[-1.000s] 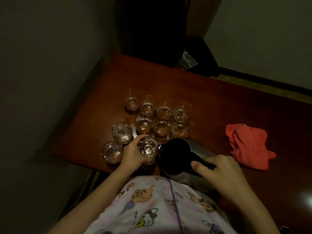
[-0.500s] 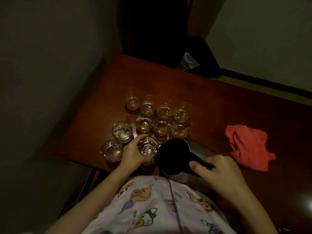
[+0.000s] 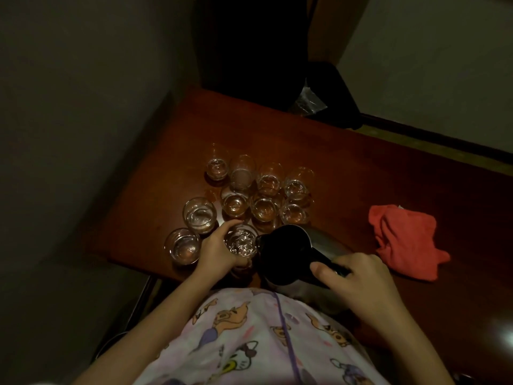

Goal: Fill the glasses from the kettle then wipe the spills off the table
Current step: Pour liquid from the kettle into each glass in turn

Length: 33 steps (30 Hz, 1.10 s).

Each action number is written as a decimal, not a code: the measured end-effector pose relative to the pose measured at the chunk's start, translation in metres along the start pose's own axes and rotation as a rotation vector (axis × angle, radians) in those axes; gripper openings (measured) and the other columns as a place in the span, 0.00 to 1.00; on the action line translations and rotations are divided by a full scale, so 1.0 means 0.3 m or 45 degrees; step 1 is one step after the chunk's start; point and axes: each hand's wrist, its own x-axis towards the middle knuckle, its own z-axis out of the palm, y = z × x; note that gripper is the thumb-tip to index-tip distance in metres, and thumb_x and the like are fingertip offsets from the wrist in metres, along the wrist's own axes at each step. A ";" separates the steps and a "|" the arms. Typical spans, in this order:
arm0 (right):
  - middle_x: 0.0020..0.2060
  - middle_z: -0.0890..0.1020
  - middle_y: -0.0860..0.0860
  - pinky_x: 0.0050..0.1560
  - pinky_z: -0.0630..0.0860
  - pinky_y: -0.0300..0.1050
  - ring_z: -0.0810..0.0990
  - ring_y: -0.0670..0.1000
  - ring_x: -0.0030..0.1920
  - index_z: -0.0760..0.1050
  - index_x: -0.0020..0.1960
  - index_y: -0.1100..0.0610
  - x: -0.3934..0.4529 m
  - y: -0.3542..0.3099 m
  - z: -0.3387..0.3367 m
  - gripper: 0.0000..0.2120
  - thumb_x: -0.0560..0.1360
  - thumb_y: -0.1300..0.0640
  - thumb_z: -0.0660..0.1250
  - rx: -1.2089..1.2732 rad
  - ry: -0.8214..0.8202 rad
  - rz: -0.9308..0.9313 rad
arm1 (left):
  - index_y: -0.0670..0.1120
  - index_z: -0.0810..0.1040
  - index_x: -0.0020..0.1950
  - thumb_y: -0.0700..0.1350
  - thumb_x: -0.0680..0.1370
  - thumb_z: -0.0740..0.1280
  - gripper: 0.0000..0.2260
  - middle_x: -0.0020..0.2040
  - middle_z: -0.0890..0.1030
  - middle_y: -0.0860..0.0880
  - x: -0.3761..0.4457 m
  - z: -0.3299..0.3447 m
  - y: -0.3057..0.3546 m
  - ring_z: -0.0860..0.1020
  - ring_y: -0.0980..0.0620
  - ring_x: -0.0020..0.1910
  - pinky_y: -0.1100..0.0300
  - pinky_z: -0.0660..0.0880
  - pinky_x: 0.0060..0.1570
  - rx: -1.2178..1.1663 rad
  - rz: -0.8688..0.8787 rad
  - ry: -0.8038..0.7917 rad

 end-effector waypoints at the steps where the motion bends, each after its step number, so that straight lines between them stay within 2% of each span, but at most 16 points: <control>1: 0.18 0.63 0.51 0.29 0.57 0.48 0.62 0.50 0.21 0.60 0.21 0.56 0.002 0.002 0.002 0.27 0.61 0.33 0.58 0.016 0.010 0.001 | 0.50 0.75 0.62 0.35 0.56 0.79 0.36 0.53 0.79 0.54 -0.002 -0.002 0.002 0.76 0.56 0.54 0.77 0.68 0.45 0.004 0.003 0.007; 5: 0.17 0.64 0.51 0.28 0.57 0.45 0.62 0.48 0.20 0.63 0.20 0.53 -0.001 0.028 0.027 0.24 0.60 0.33 0.56 0.118 0.080 0.004 | 0.49 0.74 0.63 0.34 0.57 0.78 0.36 0.53 0.77 0.55 -0.011 -0.017 0.018 0.75 0.56 0.54 0.76 0.67 0.45 -0.017 0.004 0.033; 9: 0.17 0.63 0.50 0.28 0.55 0.45 0.61 0.45 0.20 0.63 0.22 0.57 -0.019 0.050 0.052 0.25 0.61 0.35 0.59 0.336 0.175 0.023 | 0.52 0.73 0.64 0.36 0.57 0.79 0.37 0.55 0.77 0.55 -0.010 -0.039 0.036 0.74 0.56 0.55 0.70 0.70 0.48 -0.002 0.028 0.042; 12: 0.17 0.64 0.52 0.27 0.57 0.48 0.62 0.47 0.21 0.64 0.22 0.59 -0.018 0.053 0.066 0.26 0.62 0.36 0.61 0.495 0.226 0.058 | 0.52 0.73 0.64 0.36 0.57 0.80 0.38 0.57 0.77 0.54 -0.004 -0.067 0.060 0.75 0.55 0.57 0.61 0.73 0.55 -0.017 0.043 0.010; 14: 0.16 0.66 0.52 0.26 0.59 0.51 0.64 0.48 0.20 0.67 0.21 0.58 -0.015 0.050 0.071 0.25 0.63 0.37 0.62 0.646 0.254 0.083 | 0.54 0.73 0.64 0.36 0.57 0.80 0.38 0.57 0.77 0.56 0.006 -0.092 0.081 0.75 0.55 0.58 0.60 0.73 0.56 -0.015 0.064 -0.018; 17: 0.15 0.67 0.52 0.28 0.59 0.45 0.65 0.48 0.19 0.68 0.19 0.55 -0.012 0.039 0.069 0.23 0.63 0.39 0.62 0.814 0.288 0.103 | 0.57 0.73 0.63 0.39 0.57 0.81 0.38 0.55 0.76 0.59 0.020 -0.134 0.124 0.74 0.56 0.57 0.59 0.72 0.56 -0.008 0.089 -0.041; 21: 0.15 0.68 0.53 0.28 0.60 0.45 0.65 0.51 0.19 0.69 0.20 0.57 0.002 0.022 0.063 0.24 0.63 0.38 0.62 0.862 0.288 0.109 | 0.58 0.73 0.61 0.40 0.56 0.81 0.36 0.54 0.76 0.61 0.040 -0.190 0.174 0.73 0.64 0.53 0.67 0.69 0.51 -0.020 0.110 -0.003; 22: 0.15 0.68 0.53 0.28 0.60 0.45 0.65 0.50 0.19 0.69 0.19 0.56 0.005 0.016 0.063 0.23 0.63 0.39 0.62 0.869 0.285 0.104 | 0.58 0.73 0.60 0.41 0.57 0.81 0.36 0.54 0.76 0.61 0.049 -0.206 0.183 0.73 0.64 0.53 0.67 0.69 0.52 -0.021 0.108 0.013; 26: 0.15 0.67 0.52 0.28 0.60 0.46 0.65 0.49 0.19 0.68 0.19 0.56 0.015 -0.002 0.062 0.24 0.62 0.38 0.63 0.876 0.281 0.084 | 0.56 0.72 0.63 0.43 0.56 0.81 0.38 0.58 0.75 0.56 0.099 -0.276 0.196 0.72 0.53 0.60 0.50 0.71 0.60 0.014 0.095 0.081; 30: 0.14 0.67 0.53 0.28 0.60 0.43 0.64 0.48 0.18 0.69 0.19 0.55 0.025 -0.010 0.057 0.23 0.62 0.38 0.62 0.873 0.274 0.098 | 0.56 0.72 0.64 0.44 0.56 0.81 0.38 0.61 0.75 0.53 0.163 -0.337 0.189 0.71 0.51 0.62 0.51 0.69 0.61 0.050 0.101 0.174; 33: 0.14 0.66 0.52 0.28 0.60 0.44 0.64 0.49 0.18 0.69 0.19 0.56 0.030 -0.012 0.060 0.23 0.62 0.38 0.63 0.879 0.276 0.121 | 0.55 0.71 0.63 0.43 0.56 0.81 0.38 0.61 0.75 0.51 0.213 -0.368 0.176 0.71 0.52 0.60 0.53 0.70 0.59 0.074 0.080 0.227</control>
